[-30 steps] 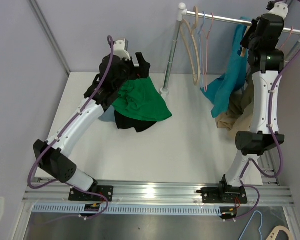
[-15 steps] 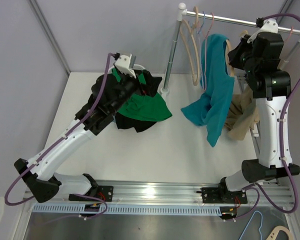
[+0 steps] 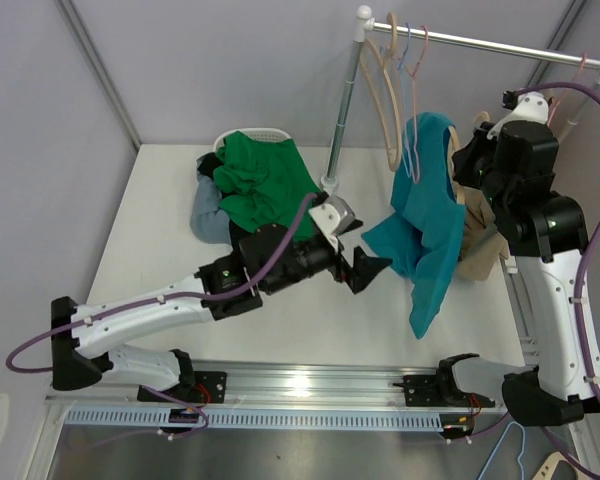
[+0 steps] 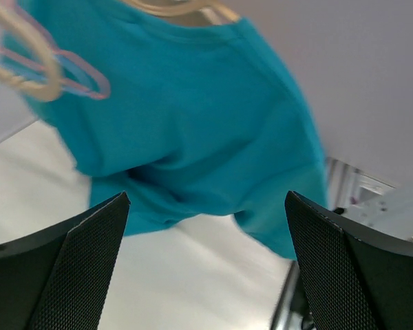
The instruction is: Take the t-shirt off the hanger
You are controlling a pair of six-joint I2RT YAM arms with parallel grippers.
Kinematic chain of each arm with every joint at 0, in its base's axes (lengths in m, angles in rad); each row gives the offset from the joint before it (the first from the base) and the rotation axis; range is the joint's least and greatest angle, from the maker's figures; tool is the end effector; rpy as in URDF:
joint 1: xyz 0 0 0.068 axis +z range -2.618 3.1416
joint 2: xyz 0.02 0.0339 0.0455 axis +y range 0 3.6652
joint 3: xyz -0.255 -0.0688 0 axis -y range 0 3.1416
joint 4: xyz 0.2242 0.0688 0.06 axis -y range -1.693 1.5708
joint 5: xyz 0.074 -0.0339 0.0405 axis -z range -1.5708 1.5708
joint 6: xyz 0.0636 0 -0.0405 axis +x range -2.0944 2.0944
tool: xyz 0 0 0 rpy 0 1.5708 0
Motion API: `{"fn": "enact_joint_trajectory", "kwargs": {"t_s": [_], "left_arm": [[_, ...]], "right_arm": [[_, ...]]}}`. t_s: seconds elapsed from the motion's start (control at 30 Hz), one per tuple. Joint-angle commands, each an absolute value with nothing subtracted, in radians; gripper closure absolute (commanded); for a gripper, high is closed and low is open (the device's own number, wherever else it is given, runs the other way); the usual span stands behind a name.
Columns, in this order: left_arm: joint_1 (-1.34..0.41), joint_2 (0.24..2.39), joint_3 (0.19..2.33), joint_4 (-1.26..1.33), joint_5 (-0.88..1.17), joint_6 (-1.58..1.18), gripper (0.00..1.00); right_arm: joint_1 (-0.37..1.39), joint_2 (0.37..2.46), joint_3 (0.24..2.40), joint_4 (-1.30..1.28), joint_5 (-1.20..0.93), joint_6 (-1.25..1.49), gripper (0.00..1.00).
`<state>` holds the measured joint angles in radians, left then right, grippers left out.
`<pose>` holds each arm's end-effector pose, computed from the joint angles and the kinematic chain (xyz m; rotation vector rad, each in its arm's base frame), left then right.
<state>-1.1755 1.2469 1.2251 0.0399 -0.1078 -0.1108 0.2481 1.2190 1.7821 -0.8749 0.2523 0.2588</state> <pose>0.1224 -0.2756 0.4128 0.7487 1.4471 -0.9232 0.2159 0.0383 0.4817 0.1823 1.8650 0.1117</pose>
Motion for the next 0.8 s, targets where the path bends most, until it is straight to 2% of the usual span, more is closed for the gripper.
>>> {"fn": "enact_joint_trajectory", "kwargs": {"t_s": [0.0,0.07,0.27,0.5,0.53,0.57,0.6,0.67,0.77], "left_arm": [[-1.259,1.288,1.184,0.202,-0.138,-0.084,0.00],[-1.319,1.334,1.166,0.305,-0.114,-0.072,0.00],[-1.376,1.485,1.207,0.397,-0.032,-0.132,0.01],[-1.374,1.630,1.333,0.325,0.018,-0.153,0.01],[-1.373,1.670,1.353,0.299,0.028,-0.137,0.06],[-1.370,1.693,1.382,0.258,0.035,-0.129,0.36],[-1.368,1.718,1.481,0.203,0.025,-0.143,0.99],[-1.368,1.752,1.511,0.127,0.024,-0.146,0.99],[-1.387,1.711,1.456,0.202,0.080,-0.164,0.99]], "right_arm": [[0.253,1.169,1.770,-0.857,0.333,0.290,1.00],[0.255,1.152,1.760,-0.856,0.334,0.302,1.00],[0.258,1.143,1.761,-0.853,0.318,0.308,1.00],[0.259,1.140,1.766,-0.854,0.301,0.308,1.00],[0.259,1.138,1.766,-0.854,0.296,0.308,1.00],[0.259,1.137,1.764,-0.851,0.293,0.310,1.00],[0.259,1.137,1.763,-0.848,0.291,0.308,1.00],[0.259,1.140,1.767,-0.845,0.295,0.307,1.00],[0.259,1.160,1.775,-0.845,0.317,0.296,1.00]]}}
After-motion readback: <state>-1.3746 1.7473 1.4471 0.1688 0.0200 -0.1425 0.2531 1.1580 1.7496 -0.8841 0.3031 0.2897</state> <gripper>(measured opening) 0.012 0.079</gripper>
